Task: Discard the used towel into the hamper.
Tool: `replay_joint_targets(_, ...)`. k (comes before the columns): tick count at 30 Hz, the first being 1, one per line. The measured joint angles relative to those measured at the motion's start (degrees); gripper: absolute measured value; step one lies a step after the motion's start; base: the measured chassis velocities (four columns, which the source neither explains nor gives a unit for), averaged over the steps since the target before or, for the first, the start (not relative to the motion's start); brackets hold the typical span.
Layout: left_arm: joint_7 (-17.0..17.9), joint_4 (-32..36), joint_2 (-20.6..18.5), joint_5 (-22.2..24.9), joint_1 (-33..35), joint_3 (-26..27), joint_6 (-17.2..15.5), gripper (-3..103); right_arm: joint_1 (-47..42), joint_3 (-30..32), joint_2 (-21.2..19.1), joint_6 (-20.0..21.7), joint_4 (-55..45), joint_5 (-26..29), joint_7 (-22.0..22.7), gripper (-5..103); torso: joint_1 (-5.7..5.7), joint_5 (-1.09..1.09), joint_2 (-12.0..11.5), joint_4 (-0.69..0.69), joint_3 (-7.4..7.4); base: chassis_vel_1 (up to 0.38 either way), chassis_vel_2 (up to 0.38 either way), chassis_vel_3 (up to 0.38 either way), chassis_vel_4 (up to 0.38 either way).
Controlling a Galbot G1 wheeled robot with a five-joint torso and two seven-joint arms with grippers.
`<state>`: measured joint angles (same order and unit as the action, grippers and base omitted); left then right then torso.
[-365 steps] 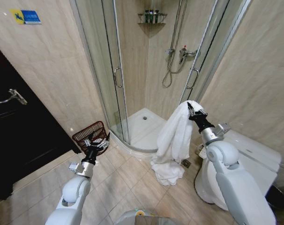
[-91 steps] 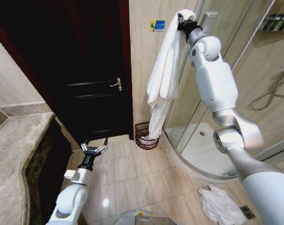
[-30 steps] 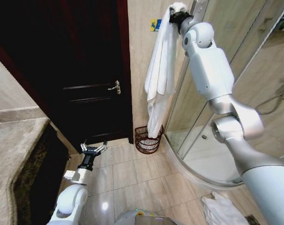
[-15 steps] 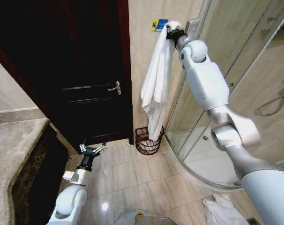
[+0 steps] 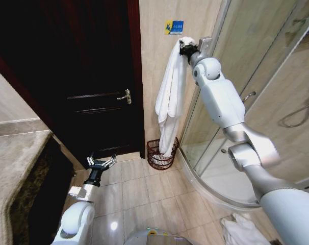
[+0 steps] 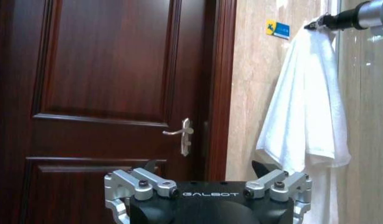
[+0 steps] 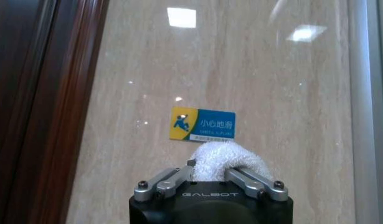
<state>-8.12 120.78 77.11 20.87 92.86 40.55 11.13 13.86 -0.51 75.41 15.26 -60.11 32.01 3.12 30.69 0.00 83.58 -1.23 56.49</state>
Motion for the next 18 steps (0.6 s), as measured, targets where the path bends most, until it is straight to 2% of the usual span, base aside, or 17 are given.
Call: replay_joint_targets(18,0.0,0.2,-0.05,-0.04,0.12,0.17,-0.06,100,-0.4,0.27,0.0,-0.23,0.39,-0.41,-0.17,5,0.0,0.0,0.0,0.01,0.0,0.0,0.0,0.0,0.0)
